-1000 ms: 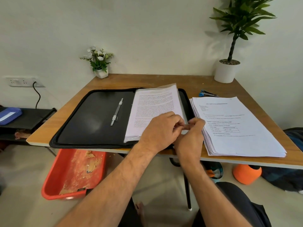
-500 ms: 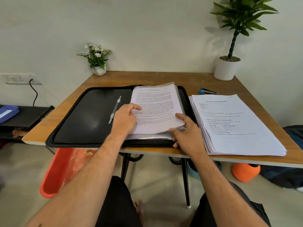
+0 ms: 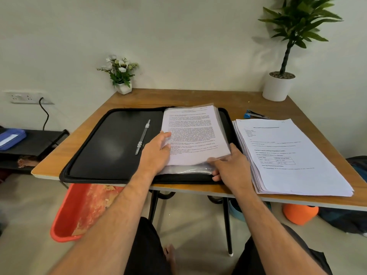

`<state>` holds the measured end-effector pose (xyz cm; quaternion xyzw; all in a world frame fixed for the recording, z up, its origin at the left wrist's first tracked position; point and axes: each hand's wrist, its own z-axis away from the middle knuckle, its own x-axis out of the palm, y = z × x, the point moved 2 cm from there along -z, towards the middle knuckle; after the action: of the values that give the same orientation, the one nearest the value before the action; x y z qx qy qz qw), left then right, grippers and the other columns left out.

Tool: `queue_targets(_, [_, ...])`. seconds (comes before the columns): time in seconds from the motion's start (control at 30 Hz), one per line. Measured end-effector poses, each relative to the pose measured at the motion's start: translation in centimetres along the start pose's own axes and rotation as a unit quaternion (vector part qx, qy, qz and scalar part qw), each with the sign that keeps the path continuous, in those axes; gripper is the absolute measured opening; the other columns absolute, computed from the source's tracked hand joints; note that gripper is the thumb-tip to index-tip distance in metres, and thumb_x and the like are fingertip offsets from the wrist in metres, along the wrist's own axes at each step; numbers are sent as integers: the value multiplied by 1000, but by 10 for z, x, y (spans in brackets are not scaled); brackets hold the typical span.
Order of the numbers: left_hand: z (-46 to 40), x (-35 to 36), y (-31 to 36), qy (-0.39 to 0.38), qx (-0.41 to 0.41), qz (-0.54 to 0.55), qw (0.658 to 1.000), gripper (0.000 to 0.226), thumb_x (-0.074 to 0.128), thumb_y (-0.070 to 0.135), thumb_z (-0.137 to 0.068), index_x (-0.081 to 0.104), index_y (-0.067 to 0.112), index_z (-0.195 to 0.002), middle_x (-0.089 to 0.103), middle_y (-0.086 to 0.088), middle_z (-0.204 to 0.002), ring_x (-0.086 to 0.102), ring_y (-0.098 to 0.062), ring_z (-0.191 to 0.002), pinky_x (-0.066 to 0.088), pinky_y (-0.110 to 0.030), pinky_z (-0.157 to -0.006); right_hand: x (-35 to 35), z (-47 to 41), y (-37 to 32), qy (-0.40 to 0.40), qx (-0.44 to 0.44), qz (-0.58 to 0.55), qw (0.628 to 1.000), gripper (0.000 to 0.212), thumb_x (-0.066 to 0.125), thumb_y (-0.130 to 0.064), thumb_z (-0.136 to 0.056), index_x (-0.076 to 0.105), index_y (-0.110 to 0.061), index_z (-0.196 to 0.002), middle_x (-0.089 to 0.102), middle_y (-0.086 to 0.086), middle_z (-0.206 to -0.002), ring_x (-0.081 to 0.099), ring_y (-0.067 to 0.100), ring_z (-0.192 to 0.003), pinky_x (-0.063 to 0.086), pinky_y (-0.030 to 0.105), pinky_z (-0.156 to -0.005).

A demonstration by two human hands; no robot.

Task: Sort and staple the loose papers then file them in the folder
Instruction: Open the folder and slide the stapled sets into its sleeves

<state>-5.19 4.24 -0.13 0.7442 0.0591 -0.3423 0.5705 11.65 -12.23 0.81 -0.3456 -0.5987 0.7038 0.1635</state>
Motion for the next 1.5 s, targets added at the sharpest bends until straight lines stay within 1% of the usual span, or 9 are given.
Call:
queue_targets(0.1, [0, 3, 0, -17, 13, -16, 1000, 50, 56, 8, -97, 55, 27, -143, 49, 6, -154, 41, -10, -144, 28, -30, -122, -1, -7, -2, 3, 43, -40, 998, 70, 78, -17, -85, 44, -17, -147, 75, -2, -77, 68, 16, -53, 58, 24, -54])
queue_targets(0.27, [1, -2, 7, 7, 32, -63, 997, 53, 59, 7, -97, 50, 20, -148, 36, -2, -162, 23, -13, -153, 15, -28, -125, -3, -10, -8, -41, 83, -88, 992, 62, 77, -4, -84, 49, -13, -139, 75, 4, -93, 71, 18, -61, 59, 25, -55])
queue_targets(0.4, [2, -6, 10, 12, 14, -42, 999, 58, 46, -4, -95, 51, 22, -147, 44, -2, -157, 35, -17, -147, 30, -34, -121, -9, -7, -14, -99, 78, -97, 987, 30, 72, -1, -88, 65, -12, -114, 77, 6, -84, 70, 17, -63, 60, 26, -57])
queue_targets(0.53, [3, -6, 8, 33, -8, -12, 999, 62, 39, -9, -93, 54, 22, -145, 50, -5, -150, 43, -18, -140, 35, -28, -112, -8, -2, -16, -55, 71, -67, 994, 16, 73, -9, -88, 65, -21, -93, 76, 5, -77, 69, 13, -57, 57, 21, -53])
queue_targets(0.6, [2, -5, 8, 42, -6, -9, 999, 60, 40, -12, -93, 55, 19, -142, 41, -6, -157, 32, -17, -148, 28, -33, -121, -6, -3, -13, -28, 63, -52, 996, 13, 75, -13, -87, 66, -21, -93, 75, 3, -73, 70, 13, -57, 58, 22, -54])
queue_targets(0.7, [1, -4, 5, 47, -4, -8, 999, 55, 44, -12, -91, 62, 19, -133, 54, -3, -143, 47, -18, -136, 38, -37, -116, -6, -3, -11, -17, 60, -42, 997, 13, 77, -21, -87, 66, -22, -92, 75, 1, -70, 71, 14, -58, 58, 23, -56])
queue_targets(0.97, [3, -2, 1, 93, 20, -22, 995, 50, 41, -7, -96, 58, 14, -138, 56, -1, -144, 46, -15, -137, 32, -20, -111, 0, -6, -8, -35, 60, -24, 997, 18, 79, -19, -84, 71, -16, -100, 75, 3, -71, 69, 16, -55, 59, 27, -57])
queue_targets(1.2, [1, -2, -1, 57, 15, -47, 997, 53, 40, -8, -95, 64, 20, -132, 59, 1, -143, 49, -16, -135, 32, -13, -99, 6, -4, -10, 17, 30, 17, 999, 20, 75, -32, -87, 70, -14, -81, 71, 4, -59, 67, 18, -48, 62, 35, -63])
queue_targets(1.5, [-1, -3, -3, 45, 22, -39, 998, 46, 43, -4, -97, 68, 22, -125, 59, 0, -144, 51, -18, -135, 42, -34, -114, 3, 0, -17, -33, 6, 54, 998, 17, 80, -36, -83, 69, -27, -94, 72, -2, -61, 64, 12, -43, 52, 19, -49])
